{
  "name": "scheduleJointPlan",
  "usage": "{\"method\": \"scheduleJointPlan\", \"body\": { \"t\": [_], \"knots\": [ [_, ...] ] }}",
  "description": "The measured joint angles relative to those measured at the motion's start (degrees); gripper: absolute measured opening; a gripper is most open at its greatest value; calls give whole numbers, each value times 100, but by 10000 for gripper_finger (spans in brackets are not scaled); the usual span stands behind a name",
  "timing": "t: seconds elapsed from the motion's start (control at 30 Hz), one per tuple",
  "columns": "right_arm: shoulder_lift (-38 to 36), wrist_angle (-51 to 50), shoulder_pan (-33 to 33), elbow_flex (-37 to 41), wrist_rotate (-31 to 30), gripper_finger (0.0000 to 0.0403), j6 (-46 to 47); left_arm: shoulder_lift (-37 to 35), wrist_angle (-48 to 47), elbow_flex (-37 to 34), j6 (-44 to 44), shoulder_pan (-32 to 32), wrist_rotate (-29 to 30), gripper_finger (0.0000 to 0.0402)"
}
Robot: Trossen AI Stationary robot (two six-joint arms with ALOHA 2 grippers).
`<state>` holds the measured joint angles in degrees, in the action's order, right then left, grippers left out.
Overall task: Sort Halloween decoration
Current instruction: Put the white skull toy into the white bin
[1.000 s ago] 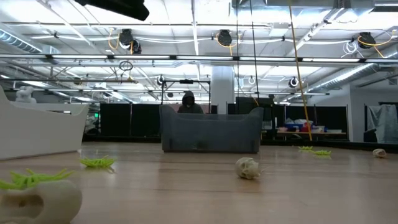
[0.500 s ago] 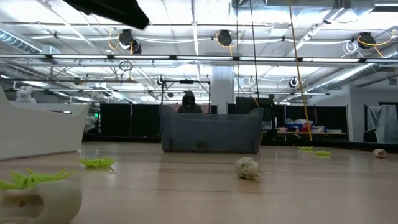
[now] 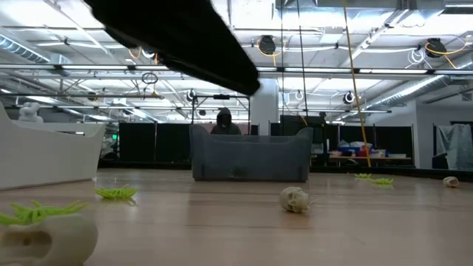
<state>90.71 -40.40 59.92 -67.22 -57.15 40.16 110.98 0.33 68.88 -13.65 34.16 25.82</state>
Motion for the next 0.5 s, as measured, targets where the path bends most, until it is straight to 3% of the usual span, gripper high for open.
{"method": "scheduleJointPlan", "body": {
  "t": [0.17, 0.5],
  "knots": [
    [207, 2, -146, 0, 21, 105, -114, 302, 524, 0, 367, -327, -1061, 184],
    [283, -7, -301, 2, 25, 105, -251, 618, 572, 0, 852, -666, -1692, 184]
  ]
}}
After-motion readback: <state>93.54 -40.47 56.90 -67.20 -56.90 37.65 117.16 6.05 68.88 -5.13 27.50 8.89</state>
